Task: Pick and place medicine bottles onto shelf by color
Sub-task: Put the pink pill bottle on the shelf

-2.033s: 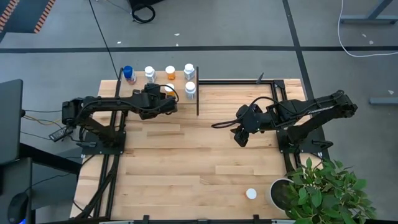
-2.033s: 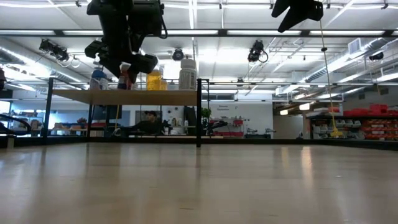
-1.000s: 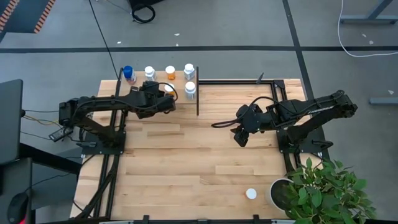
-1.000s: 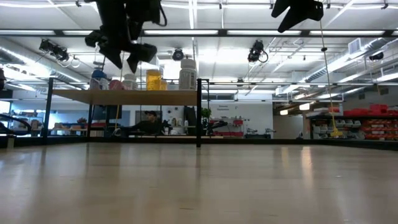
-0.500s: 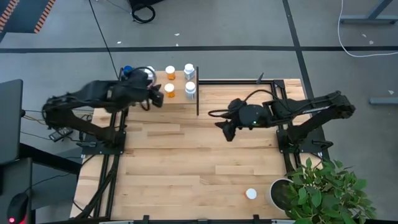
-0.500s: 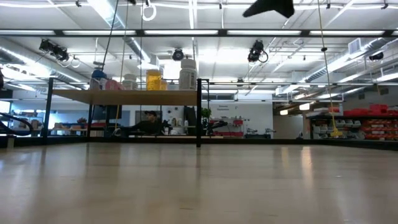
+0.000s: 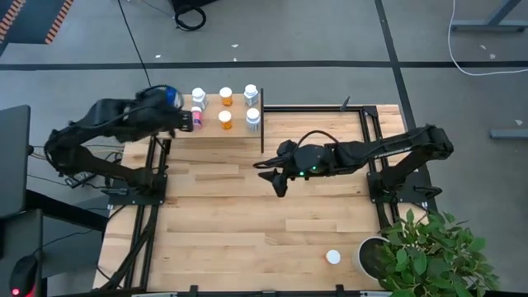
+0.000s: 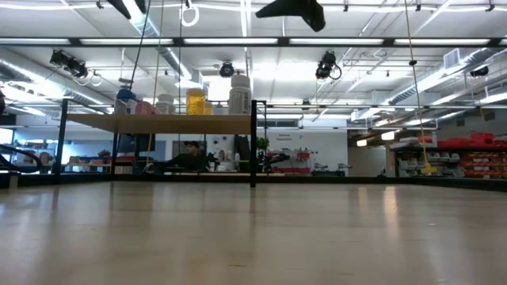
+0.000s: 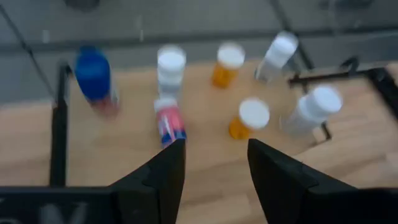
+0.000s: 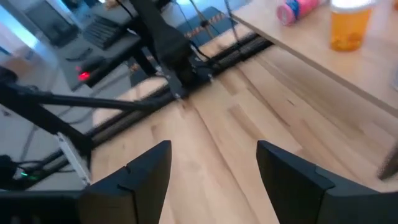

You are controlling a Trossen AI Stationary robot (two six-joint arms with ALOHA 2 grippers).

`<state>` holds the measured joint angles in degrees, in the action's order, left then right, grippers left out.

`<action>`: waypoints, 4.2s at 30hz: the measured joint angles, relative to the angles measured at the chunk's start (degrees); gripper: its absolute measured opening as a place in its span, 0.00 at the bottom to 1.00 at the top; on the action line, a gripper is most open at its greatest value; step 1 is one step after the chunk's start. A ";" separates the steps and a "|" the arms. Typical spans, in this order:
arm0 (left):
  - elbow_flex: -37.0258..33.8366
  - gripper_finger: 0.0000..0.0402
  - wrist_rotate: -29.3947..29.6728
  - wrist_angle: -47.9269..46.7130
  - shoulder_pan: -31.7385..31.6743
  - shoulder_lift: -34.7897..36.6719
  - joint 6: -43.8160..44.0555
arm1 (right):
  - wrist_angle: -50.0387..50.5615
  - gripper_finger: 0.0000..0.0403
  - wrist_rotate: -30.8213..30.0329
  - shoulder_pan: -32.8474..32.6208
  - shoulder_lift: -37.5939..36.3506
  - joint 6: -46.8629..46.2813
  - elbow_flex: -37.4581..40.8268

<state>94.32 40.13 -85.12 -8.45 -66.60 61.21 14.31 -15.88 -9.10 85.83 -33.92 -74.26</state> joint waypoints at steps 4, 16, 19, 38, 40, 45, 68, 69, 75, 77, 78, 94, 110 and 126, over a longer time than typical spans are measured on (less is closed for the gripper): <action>0.03 0.54 -12.70 1.85 -8.86 -3.33 -4.20 | -0.35 0.60 1.26 -0.02 0.23 0.83 -0.02; -0.02 0.80 -39.29 2.07 -34.33 -15.46 -25.32 | -0.29 0.60 1.44 -0.02 0.23 0.90 -0.02; -0.02 0.81 -39.37 1.19 -37.44 -17.98 -28.89 | -0.29 0.60 1.44 -0.02 0.23 0.93 -0.02; -0.02 0.81 -36.49 1.77 -43.52 -28.19 -36.55 | -0.21 0.60 1.42 -0.02 0.23 1.16 -0.02; -0.02 0.81 -36.32 2.44 -43.52 -29.04 -36.70 | -0.21 0.60 1.42 0.18 0.23 1.17 -0.02; -0.02 0.81 -36.14 4.17 -43.45 -30.49 -36.59 | -0.18 0.60 1.42 0.77 0.23 1.15 -0.02; -0.02 0.71 -30.89 4.79 -40.08 -32.05 -35.70 | -0.12 0.60 1.40 0.87 0.22 1.16 -0.02; -0.02 0.69 -30.89 4.79 -39.87 -32.05 -35.13 | -0.12 0.60 1.42 0.87 0.21 1.16 -0.02; -0.02 0.60 -30.92 3.96 -39.54 -32.05 -34.43 | -0.12 0.60 1.42 0.87 0.21 1.16 -0.02; -0.02 0.57 -30.89 3.76 -39.54 -32.05 -34.40 | -0.12 0.60 1.41 0.85 0.21 1.16 -0.02; -0.02 0.55 -30.89 3.47 -39.54 -32.05 -34.40 | -0.12 0.60 1.42 0.85 0.21 1.16 -0.02; -0.02 0.53 -30.96 0.18 -36.04 -32.05 -31.55 | -0.12 0.60 1.40 0.85 0.21 2.18 -0.02; -0.02 0.54 -35.46 -2.41 -32.91 -32.03 -28.76 | -0.11 0.60 1.40 0.85 0.21 2.52 -0.02; -0.02 0.57 -34.63 -2.80 -33.55 -32.03 -30.73 | -0.10 0.60 1.88 0.83 0.21 2.58 -0.02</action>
<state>94.30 5.50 -87.92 -42.00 -98.63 30.48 14.22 -14.00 -8.27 86.04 -31.33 -74.28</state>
